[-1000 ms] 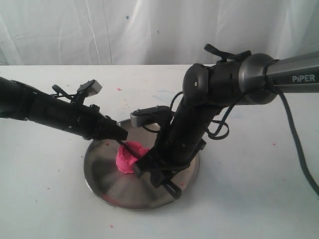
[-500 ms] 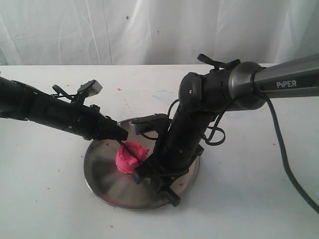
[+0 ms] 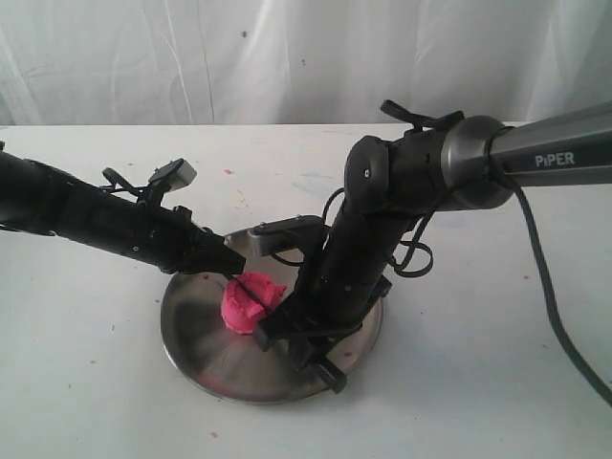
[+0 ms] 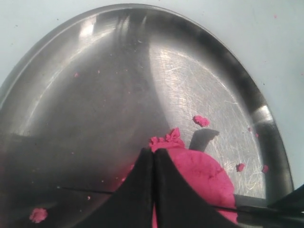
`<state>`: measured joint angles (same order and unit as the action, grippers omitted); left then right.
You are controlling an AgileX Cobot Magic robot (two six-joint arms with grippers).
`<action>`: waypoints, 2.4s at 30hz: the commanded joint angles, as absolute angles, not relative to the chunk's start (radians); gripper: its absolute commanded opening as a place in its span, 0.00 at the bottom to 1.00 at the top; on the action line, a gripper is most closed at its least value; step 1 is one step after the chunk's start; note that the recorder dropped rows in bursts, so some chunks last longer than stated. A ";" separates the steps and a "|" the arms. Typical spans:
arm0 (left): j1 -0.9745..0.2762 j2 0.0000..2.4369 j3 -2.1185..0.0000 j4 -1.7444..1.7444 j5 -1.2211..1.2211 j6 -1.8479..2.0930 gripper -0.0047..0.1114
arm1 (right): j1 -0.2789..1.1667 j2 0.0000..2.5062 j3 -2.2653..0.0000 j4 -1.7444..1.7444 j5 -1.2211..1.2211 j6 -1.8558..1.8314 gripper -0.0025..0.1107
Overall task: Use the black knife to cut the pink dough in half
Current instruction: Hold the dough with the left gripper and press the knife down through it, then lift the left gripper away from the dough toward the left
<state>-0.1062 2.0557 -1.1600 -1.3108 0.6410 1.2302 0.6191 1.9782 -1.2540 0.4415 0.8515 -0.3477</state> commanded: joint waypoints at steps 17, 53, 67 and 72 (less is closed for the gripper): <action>-0.101 2.075 -1.147 -1.244 0.624 1.238 0.04 | 0.615 1.968 -1.260 0.444 0.841 -0.354 0.02; -0.007 2.042 -1.189 -1.277 0.712 1.229 0.04 | 0.615 2.005 -1.256 0.427 0.824 -0.337 0.02; 0.036 2.021 -1.189 -1.438 0.846 1.268 0.04 | 0.615 2.005 -1.256 0.427 0.837 -0.337 0.02; 0.038 1.919 -1.189 -1.454 0.850 1.301 0.04 | 0.615 2.005 -1.256 0.427 0.837 -0.337 0.02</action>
